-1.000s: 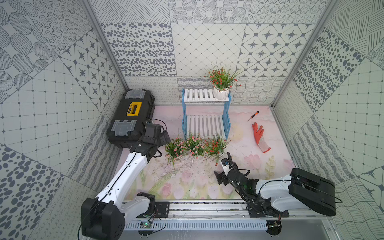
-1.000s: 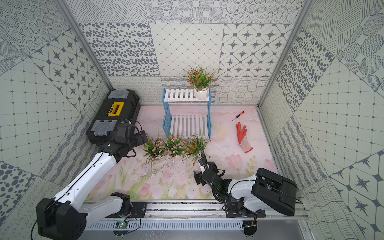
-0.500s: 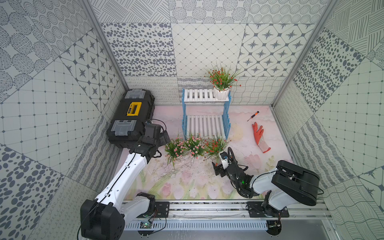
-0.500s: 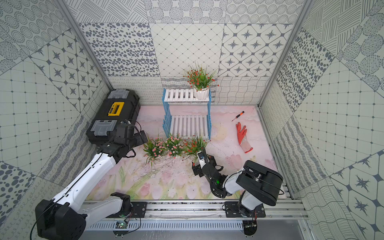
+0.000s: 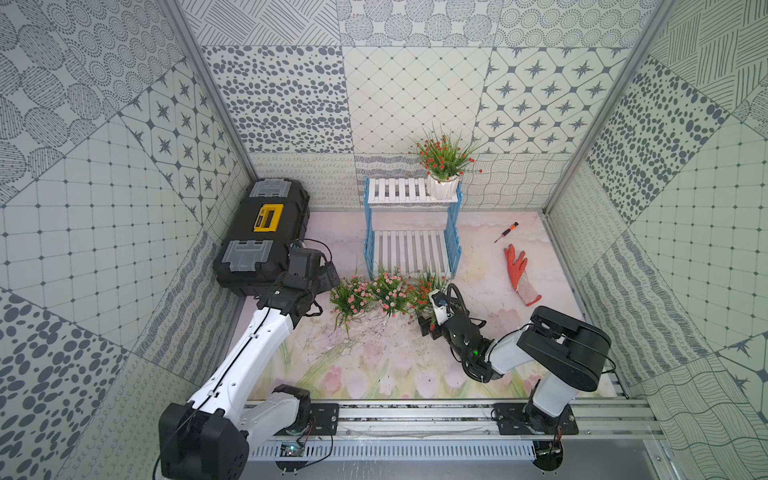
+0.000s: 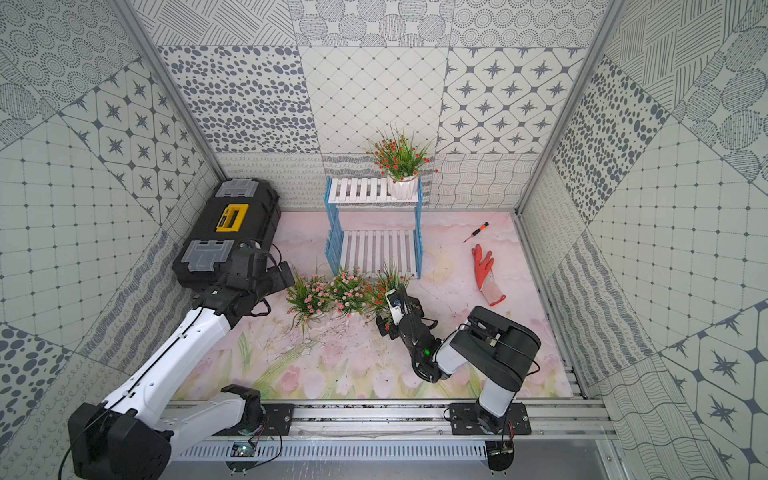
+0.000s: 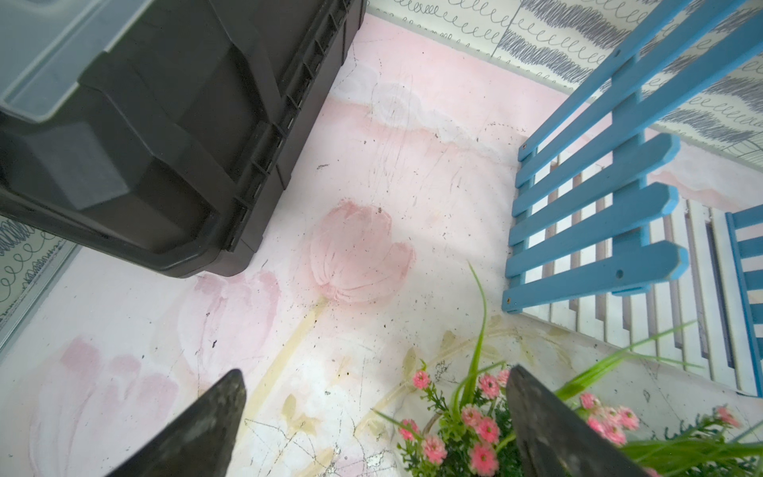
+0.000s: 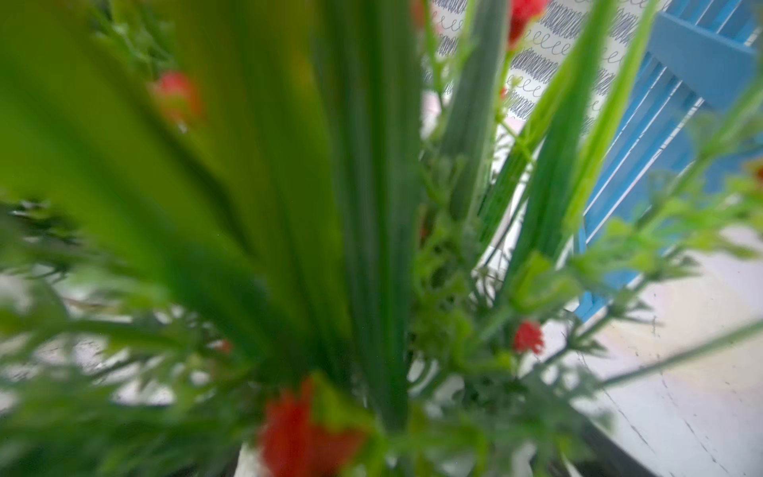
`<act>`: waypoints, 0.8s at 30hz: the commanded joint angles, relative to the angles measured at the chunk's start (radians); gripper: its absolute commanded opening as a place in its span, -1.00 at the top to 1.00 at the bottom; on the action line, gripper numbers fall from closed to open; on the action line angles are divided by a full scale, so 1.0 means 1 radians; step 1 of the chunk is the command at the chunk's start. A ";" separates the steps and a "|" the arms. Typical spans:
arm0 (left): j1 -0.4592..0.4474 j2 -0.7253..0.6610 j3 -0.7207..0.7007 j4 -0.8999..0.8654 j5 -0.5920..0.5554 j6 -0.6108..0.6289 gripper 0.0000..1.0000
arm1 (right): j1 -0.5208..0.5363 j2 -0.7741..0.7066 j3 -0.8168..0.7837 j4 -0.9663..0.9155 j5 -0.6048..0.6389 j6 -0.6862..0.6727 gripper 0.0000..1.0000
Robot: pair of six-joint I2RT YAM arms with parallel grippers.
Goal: Place the baby's breath potted plants on the rack by color
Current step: Pick up the baby's breath potted plant from the center of the board.
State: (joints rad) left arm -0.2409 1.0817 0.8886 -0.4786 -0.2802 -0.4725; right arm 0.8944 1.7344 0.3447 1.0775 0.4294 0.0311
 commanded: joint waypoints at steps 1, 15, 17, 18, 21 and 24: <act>0.000 -0.004 0.004 -0.026 -0.036 -0.008 -0.97 | -0.042 0.059 0.032 0.140 -0.032 -0.015 -0.96; 0.001 0.006 0.030 -0.049 -0.044 -0.004 -0.96 | -0.088 0.180 0.065 0.246 -0.059 -0.017 -0.94; 0.001 0.008 0.033 -0.051 -0.042 -0.005 -0.96 | -0.089 0.182 0.060 0.260 -0.055 -0.017 -0.86; 0.000 0.009 0.033 -0.051 -0.042 -0.004 -0.96 | -0.088 0.181 0.059 0.260 -0.052 -0.016 -0.82; 0.001 0.007 0.037 -0.052 -0.042 -0.002 -0.97 | -0.088 0.171 0.069 0.223 -0.023 0.003 -0.75; 0.001 0.006 0.040 -0.054 -0.039 0.001 -0.96 | -0.087 0.170 0.074 0.215 -0.012 0.007 -0.66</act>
State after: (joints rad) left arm -0.2409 1.0859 0.9112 -0.5129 -0.3016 -0.4725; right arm 0.8108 1.9015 0.4023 1.2461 0.3786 0.0372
